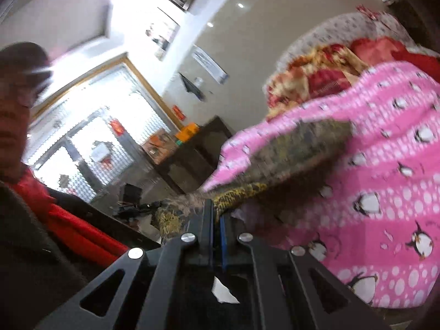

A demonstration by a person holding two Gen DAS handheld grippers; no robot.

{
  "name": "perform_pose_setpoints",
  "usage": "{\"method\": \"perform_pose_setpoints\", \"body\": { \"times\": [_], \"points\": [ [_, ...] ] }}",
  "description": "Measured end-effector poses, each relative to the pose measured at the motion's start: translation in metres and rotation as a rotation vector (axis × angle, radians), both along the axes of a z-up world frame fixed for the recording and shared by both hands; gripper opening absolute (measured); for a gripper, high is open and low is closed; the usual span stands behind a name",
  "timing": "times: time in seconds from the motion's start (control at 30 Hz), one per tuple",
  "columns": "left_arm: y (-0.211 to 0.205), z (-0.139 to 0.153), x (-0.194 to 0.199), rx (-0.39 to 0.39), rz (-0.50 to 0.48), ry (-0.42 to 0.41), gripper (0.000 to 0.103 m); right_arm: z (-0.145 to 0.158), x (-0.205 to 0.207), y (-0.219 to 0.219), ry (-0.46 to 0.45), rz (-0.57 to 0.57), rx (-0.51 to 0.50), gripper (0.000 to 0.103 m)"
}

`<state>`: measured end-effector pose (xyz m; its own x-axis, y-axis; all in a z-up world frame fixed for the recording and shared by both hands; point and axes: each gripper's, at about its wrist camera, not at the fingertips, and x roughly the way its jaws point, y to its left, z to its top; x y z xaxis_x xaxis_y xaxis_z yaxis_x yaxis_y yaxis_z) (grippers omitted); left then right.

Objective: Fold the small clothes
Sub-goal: 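Grasp the strip's hem end with both grippers and lift it toward the collar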

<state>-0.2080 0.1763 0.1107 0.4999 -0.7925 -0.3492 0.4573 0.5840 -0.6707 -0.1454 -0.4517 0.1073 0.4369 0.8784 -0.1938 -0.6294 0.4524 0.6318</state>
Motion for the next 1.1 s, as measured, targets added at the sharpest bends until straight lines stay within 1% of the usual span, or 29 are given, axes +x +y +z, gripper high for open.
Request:
{"method": "perform_pose_setpoints", "body": {
  "times": [0.07, 0.1, 0.17, 0.2, 0.27, 0.33, 0.37, 0.47, 0.53, 0.6, 0.7, 0.77, 0.8, 0.83, 0.9, 0.93, 0.97, 1.03, 1.07, 1.1],
  "points": [
    [-0.002, 0.013, -0.004, -0.025, -0.057, -0.038, 0.0, 0.017, -0.009, -0.008, -0.04, -0.001, 0.028, 0.003],
    [-0.006, 0.013, -0.001, -0.009, -0.064, -0.037, 0.0, 0.021, -0.011, -0.011, -0.051, -0.004, 0.027, 0.003],
    [-0.01, -0.002, 0.01, 0.014, -0.063, 0.014, 0.0, 0.021, -0.007, -0.015, -0.047, -0.013, 0.026, 0.003],
    [-0.012, -0.013, 0.018, 0.03, -0.053, 0.048, 0.0, 0.013, 0.0, -0.016, -0.029, -0.018, 0.028, 0.003],
    [-0.015, -0.037, 0.033, 0.086, -0.014, 0.13, 0.0, 0.0, 0.011, -0.017, 0.006, -0.028, 0.024, 0.004],
    [-0.013, -0.056, 0.048, 0.13, 0.044, 0.183, 0.0, -0.016, 0.027, -0.015, 0.048, -0.046, 0.015, 0.004],
    [-0.01, -0.063, 0.056, 0.135, 0.073, 0.2, 0.0, -0.021, 0.035, -0.014, 0.053, -0.051, 0.013, 0.004],
    [0.004, -0.075, 0.09, 0.118, 0.178, 0.225, 0.0, -0.033, 0.071, -0.01, 0.076, -0.098, -0.007, 0.004],
    [0.013, -0.079, 0.119, 0.088, 0.231, 0.225, 0.0, -0.041, 0.103, -0.009, 0.096, -0.146, -0.009, 0.004],
    [0.015, -0.081, 0.149, 0.085, 0.262, 0.225, 0.0, -0.049, 0.138, -0.003, 0.12, -0.195, -0.024, 0.004],
    [0.011, -0.086, 0.208, 0.141, 0.291, 0.235, 0.0, -0.071, 0.197, 0.007, 0.188, -0.27, -0.07, 0.004],
    [0.008, -0.091, 0.249, 0.18, 0.301, 0.242, 0.0, -0.088, 0.235, 0.011, 0.24, -0.315, -0.082, 0.004],
    [0.007, -0.094, 0.267, 0.19, 0.308, 0.245, 0.0, -0.097, 0.256, 0.015, 0.258, -0.341, -0.111, 0.004],
    [0.006, -0.099, 0.288, 0.213, 0.317, 0.251, 0.0, -0.103, 0.268, 0.016, 0.272, -0.356, -0.129, 0.004],
    [0.004, -0.113, 0.317, 0.22, 0.328, 0.286, 0.0, -0.117, 0.296, 0.021, 0.3, -0.382, -0.183, 0.004],
    [0.0, -0.121, 0.33, 0.257, 0.331, 0.287, 0.0, -0.126, 0.311, 0.022, 0.332, -0.41, -0.207, 0.004],
    [-0.004, -0.129, 0.339, 0.301, 0.334, 0.295, 0.0, -0.132, 0.318, 0.021, 0.349, -0.415, -0.208, 0.004],
    [-0.011, -0.15, 0.349, 0.35, 0.339, 0.345, 0.0, -0.145, 0.334, 0.023, 0.385, -0.433, -0.235, 0.004],
    [-0.013, -0.16, 0.353, 0.361, 0.336, 0.365, 0.0, -0.15, 0.338, 0.024, 0.402, -0.438, -0.245, 0.004],
    [-0.013, -0.163, 0.353, 0.361, 0.338, 0.366, 0.0, -0.157, 0.342, 0.027, 0.427, -0.429, -0.253, 0.004]
  ]
}}
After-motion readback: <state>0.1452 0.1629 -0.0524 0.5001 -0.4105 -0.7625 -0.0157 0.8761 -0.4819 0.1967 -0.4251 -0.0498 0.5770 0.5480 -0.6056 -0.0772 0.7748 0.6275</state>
